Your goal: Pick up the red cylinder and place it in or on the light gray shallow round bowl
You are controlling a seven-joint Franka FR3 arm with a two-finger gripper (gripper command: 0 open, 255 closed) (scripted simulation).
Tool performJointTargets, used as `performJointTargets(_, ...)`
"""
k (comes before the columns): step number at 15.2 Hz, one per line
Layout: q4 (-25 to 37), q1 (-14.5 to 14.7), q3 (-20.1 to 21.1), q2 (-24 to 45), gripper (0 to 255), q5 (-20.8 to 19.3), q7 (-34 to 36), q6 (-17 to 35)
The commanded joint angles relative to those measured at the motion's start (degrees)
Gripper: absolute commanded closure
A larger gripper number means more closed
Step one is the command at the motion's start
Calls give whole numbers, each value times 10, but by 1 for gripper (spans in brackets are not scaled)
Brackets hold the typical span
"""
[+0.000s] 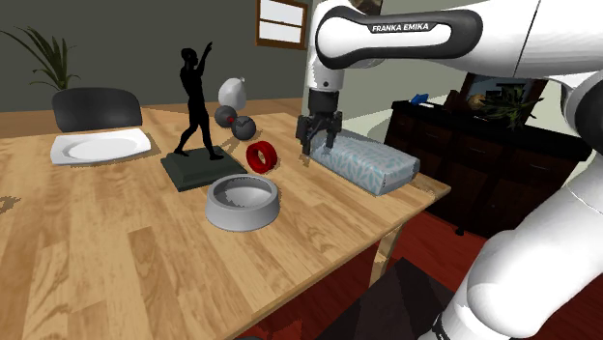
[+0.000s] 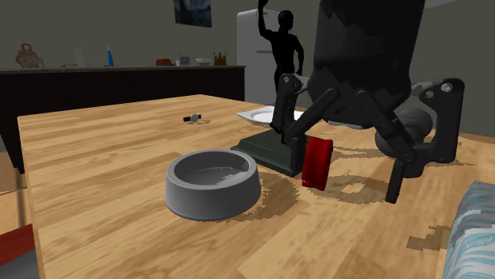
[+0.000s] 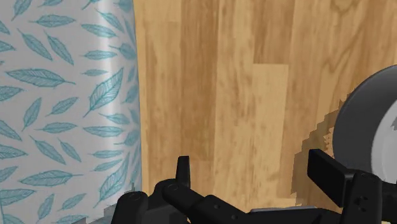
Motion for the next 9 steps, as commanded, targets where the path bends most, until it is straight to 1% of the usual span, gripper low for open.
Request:
performJointTargets(1,49,3,7,42,0,0,13,-2)
performJointTargets(5,148,9,17,128,0,-4,38,-6)
performJointTargets(9,269,20,25,222,0,-13,62,-24)
